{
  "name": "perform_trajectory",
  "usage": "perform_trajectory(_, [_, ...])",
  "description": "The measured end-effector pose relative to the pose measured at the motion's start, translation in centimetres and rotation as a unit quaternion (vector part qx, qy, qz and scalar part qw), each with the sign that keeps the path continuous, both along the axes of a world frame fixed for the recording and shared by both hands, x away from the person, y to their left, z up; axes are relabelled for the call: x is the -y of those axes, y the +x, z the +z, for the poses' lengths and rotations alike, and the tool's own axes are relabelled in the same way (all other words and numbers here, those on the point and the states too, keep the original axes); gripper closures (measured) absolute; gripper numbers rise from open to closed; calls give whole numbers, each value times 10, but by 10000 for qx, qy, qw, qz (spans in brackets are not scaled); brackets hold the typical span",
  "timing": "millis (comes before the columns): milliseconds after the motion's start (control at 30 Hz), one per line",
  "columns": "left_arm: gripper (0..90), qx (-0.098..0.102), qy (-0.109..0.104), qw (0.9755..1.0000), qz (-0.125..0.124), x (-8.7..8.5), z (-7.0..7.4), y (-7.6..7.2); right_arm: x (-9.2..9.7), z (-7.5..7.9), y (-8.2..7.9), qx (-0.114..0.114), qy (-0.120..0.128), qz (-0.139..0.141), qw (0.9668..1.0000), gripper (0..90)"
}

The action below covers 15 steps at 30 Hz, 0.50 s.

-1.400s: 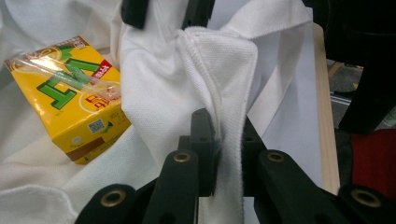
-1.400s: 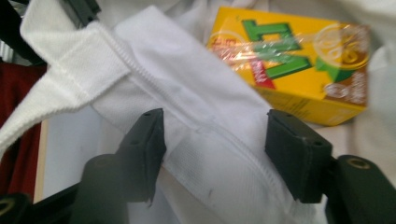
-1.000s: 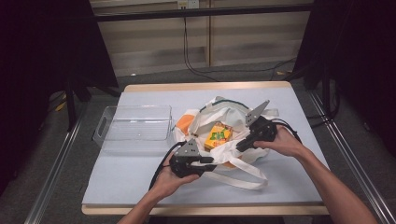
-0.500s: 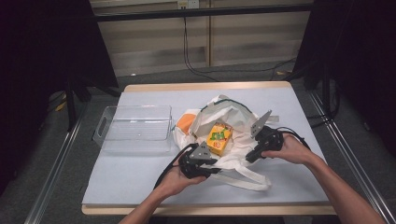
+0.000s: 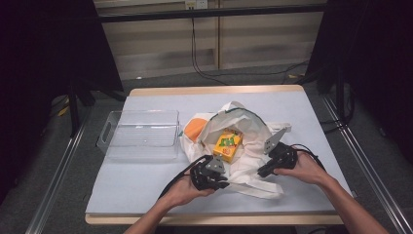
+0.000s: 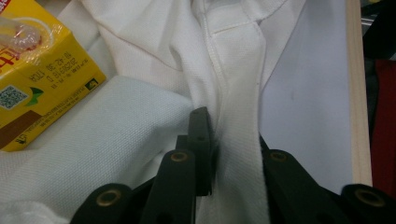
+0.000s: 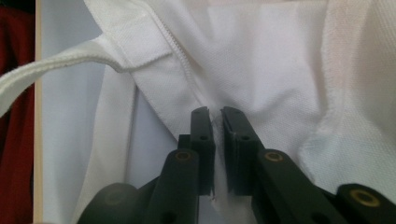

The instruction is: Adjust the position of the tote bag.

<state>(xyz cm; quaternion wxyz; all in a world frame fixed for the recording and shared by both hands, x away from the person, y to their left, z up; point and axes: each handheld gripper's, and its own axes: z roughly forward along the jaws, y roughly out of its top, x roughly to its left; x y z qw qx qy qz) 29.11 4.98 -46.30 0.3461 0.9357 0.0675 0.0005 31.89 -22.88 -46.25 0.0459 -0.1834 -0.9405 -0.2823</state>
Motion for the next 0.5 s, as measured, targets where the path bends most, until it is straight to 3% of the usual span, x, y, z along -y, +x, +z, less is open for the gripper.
perform_trajectory(100, [736, 17, -118, 9999, 29, -4, 5, -2, 3, 7, -1, 245, 325, -155, 9991, 745])
perform_trajectory(233, [709, 29, -253, 9997, 49, -10, 13, -2, 9, 21, 4, 342, 652, -303, 9968, 651])
perform_trajectory(367, [654, 64, -283, 9996, -55, -9, 23, -5, 20, 45, 11, 606, 1010, -565, 9914, 633])
perform_trajectory(400, [652, 60, -361, 9993, -20, -8, 24, -7, 23, 52, 14, 689, 1055, -587, 9903, 632])
perform_trajectory(467, [635, 100, -292, 9995, -95, -6, 30, -8, 27, 63, 20, 895, 1071, -728, 9875, 620])
perform_trajectory(500, [605, 124, -267, 9995, -114, -4, 32, -9, 28, 66, 23, 889, 1072, -727, 9876, 605])
